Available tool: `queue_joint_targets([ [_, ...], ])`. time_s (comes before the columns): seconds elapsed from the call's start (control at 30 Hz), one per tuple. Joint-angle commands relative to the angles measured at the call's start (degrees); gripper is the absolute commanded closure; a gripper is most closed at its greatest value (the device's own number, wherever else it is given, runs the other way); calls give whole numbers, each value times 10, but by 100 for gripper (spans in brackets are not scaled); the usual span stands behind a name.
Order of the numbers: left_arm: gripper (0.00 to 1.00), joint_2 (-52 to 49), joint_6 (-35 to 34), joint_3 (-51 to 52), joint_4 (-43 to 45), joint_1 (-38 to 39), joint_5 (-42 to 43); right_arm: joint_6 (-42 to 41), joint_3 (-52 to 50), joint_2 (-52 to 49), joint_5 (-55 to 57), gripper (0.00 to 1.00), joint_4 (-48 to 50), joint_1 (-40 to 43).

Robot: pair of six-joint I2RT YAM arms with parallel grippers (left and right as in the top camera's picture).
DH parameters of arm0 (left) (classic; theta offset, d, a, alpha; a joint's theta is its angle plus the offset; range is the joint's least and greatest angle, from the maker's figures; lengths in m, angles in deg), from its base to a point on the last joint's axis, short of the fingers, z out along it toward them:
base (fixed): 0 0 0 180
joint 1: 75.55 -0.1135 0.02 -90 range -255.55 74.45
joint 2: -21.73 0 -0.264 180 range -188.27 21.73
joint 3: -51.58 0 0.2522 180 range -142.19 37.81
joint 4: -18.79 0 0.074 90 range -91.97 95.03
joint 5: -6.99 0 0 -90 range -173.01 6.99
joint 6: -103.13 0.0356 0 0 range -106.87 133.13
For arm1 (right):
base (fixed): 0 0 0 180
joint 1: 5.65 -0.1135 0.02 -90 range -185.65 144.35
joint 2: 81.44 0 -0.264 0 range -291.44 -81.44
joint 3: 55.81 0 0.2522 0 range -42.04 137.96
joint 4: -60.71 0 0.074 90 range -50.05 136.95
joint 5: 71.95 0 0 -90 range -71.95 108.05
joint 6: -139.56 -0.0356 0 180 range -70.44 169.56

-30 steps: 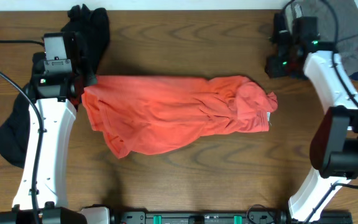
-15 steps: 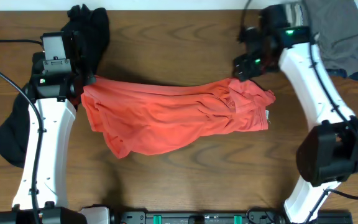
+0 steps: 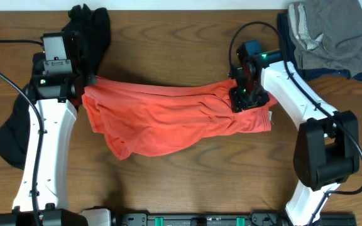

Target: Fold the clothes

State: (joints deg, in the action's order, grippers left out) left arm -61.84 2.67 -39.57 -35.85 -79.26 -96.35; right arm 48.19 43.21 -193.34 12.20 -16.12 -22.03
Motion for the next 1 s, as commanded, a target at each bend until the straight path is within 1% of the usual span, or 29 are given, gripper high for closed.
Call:
queue_joint_targets([
  [0.0, 94, 5, 3, -6, 1, -2, -13, -48, -3, 9, 59, 57, 5, -4],
  [0.1, 94, 5, 3, -6, 1, -2, -13, -86, -3, 9, 121, 66, 9, -4],
  [0.17, 94, 5, 3, -6, 1, -2, -13, -96, -3, 9, 146, 72, 17, -4],
  [0.27, 94, 5, 4, -6, 1, -2, -13, -95, -3, 9, 148, 79, 36, -4],
  [0.47, 94, 5, 4, -6, 0, -2, -13, -95, -3, 9, 148, 96, 52, -4],
  [0.5, 94, 5, 4, -6, 0, -2, -13, -95, -3, 9, 146, 97, 52, -4],
  [0.53, 94, 5, 4, -6, 0, -2, -13, -95, -3, 9, 141, 96, 52, -4],
  [0.63, 94, 5, 3, -6, 0, -2, -13, -87, -3, 9, 110, 87, 50, -5],
  [0.67, 94, 5, 3, -6, 0, -2, -13, -79, -3, 9, 92, 82, 50, -5],
  [0.7, 94, 5, 3, -6, 0, -2, -13, -64, -3, 9, 51, 77, 49, -5],
  [0.8, 94, 5, 4, -6, -1, -2, -13, -40, -3, 9, -37, 72, 50, -5],
  [0.83, 94, 5, 4, -6, -1, -2, -13, -38, -3, 9, -51, 71, 50, -5],
  [0.97, 94, 5, 4, -6, -2, -2, -13, -38, -6, 9, -35, 66, 53, -9],
])
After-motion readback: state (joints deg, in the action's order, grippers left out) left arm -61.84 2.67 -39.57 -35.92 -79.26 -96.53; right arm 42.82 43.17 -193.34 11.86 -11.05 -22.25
